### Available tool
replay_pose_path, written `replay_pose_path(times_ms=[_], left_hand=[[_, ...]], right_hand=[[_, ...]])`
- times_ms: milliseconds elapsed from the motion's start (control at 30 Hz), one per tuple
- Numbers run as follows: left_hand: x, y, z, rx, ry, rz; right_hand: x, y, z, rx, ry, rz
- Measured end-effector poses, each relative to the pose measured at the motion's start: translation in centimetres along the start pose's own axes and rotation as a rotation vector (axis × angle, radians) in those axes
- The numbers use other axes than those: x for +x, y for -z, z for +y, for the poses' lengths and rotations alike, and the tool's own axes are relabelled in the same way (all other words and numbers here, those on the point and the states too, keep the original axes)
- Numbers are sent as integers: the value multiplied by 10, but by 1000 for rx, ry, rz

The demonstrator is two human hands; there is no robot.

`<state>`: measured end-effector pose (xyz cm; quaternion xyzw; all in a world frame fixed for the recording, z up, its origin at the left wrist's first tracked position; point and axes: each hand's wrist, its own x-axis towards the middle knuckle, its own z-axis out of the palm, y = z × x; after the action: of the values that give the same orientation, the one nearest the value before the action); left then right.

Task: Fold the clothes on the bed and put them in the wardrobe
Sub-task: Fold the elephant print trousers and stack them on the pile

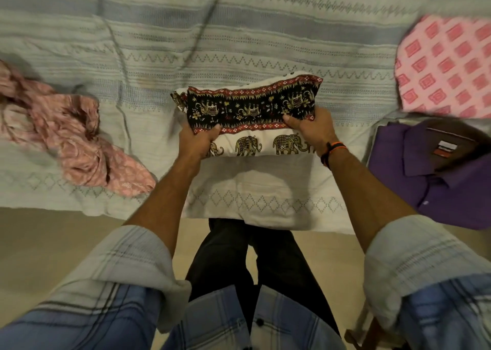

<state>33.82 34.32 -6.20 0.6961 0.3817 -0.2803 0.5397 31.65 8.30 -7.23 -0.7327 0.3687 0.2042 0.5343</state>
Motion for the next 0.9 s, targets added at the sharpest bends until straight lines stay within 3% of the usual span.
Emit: replay_pose_path(times_ms=[333,900], left_hand=[[-64,-86,52,78,-149,-144],[-128,-368,74,46,-172,-260]], right_hand=[[-27,117,1,48,84,121],[40,389,61,48,60,255]])
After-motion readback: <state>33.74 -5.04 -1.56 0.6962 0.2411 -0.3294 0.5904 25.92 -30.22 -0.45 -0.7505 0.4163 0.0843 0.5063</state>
